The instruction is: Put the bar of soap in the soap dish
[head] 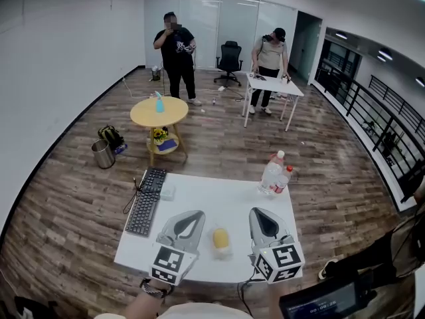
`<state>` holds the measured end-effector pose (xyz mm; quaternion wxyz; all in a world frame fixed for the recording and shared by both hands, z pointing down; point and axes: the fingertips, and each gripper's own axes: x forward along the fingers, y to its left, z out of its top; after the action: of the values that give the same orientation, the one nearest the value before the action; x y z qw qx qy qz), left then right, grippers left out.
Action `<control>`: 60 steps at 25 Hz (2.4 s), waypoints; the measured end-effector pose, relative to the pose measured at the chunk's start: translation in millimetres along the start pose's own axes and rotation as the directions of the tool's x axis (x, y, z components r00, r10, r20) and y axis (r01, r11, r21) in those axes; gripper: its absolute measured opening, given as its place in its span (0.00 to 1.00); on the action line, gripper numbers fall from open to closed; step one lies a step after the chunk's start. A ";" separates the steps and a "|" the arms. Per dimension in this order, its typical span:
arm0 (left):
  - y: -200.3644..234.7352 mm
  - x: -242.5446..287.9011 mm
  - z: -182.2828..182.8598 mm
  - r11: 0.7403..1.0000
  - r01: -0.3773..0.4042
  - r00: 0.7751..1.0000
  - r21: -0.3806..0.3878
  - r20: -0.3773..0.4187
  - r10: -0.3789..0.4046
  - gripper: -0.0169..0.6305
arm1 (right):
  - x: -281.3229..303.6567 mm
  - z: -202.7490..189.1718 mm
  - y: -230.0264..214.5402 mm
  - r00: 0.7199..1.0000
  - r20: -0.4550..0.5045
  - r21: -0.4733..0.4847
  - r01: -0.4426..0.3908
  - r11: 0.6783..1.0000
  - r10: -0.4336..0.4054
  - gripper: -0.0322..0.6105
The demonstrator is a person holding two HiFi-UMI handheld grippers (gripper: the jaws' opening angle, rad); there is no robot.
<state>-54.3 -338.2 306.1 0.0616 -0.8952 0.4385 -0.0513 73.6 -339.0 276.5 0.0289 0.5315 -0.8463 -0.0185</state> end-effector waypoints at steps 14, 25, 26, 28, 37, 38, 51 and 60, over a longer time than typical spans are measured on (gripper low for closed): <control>2.5 -33.6 -13.6 0.999 0.030 0.999 -0.019 -0.015 -0.030 0.04 | -25.4 -8.2 18.1 0.996 -0.030 0.010 0.088 0.996 -0.087 0.05; -7.6 -59.5 -17.5 0.998 0.055 0.998 -0.005 -0.023 -0.055 0.04 | -41.7 -17.5 48.1 0.995 -0.040 0.037 0.093 0.995 -0.091 0.05; -8.3 -60.3 -16.4 0.999 0.054 0.998 -0.003 -0.021 -0.054 0.04 | -42.7 -16.0 49.3 0.995 -0.036 0.035 0.092 0.995 -0.090 0.05; -10.2 -62.5 -14.8 0.998 0.055 0.998 0.000 -0.017 -0.055 0.04 | -45.4 -14.0 51.7 0.996 -0.030 0.035 0.090 0.995 -0.089 0.05; -33.4 -84.2 -3.6 0.999 0.037 0.999 0.006 -0.003 -0.037 0.04 | -77.2 -8.1 60.3 0.998 -0.010 0.031 0.069 0.997 -0.068 0.05; -37.9 -86.6 -2.7 0.999 0.036 0.999 0.001 -0.002 -0.036 0.04 | -81.7 -7.4 60.6 0.998 -0.008 0.030 0.066 0.997 -0.065 0.05; -100.3 -115.2 12.7 0.999 0.016 1.000 -0.028 0.009 -0.015 0.04 | -153.0 -5.8 60.6 0.999 -0.001 0.021 0.048 0.999 -0.048 0.05; -148.9 -143.9 14.3 0.999 0.008 1.000 -0.048 0.008 -0.007 0.04 | -211.1 -20.6 68.1 0.999 -0.017 0.024 0.034 0.999 -0.033 0.05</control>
<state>-24.0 -132.9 309.7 0.0418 -0.8982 0.4360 -0.0375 105.3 -119.3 295.1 0.0293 0.5461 -0.8372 -0.0041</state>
